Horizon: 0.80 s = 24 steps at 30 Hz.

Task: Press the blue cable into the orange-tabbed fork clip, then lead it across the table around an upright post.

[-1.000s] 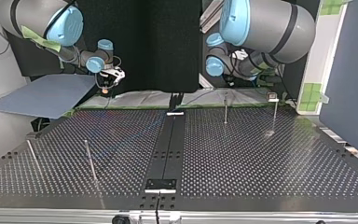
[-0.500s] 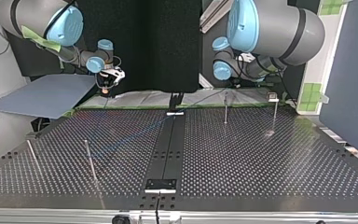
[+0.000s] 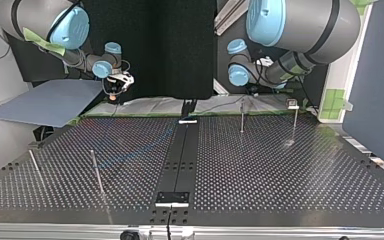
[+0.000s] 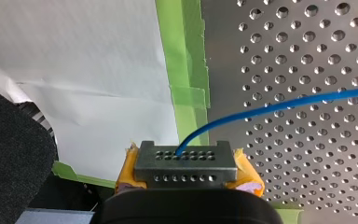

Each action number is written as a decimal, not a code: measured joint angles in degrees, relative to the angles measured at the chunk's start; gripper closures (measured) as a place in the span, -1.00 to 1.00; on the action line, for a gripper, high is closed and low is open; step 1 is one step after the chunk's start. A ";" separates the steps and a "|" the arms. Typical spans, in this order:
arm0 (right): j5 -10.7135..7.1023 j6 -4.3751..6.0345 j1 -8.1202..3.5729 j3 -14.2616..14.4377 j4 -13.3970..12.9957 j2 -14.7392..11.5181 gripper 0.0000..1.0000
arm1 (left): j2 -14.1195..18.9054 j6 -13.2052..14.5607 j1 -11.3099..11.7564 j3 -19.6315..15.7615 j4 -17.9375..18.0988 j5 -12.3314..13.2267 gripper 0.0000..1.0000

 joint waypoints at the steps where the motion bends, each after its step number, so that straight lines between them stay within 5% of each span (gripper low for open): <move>1: 0.01 -0.02 -0.01 0.00 0.01 0.00 1.00 | 0.08 0.18 -0.03 -0.16 0.05 -0.11 1.00; 24: -0.01 -0.06 0.02 0.00 -0.05 -0.01 1.00 | 2.27 2.72 -0.83 -0.76 0.39 -2.02 1.00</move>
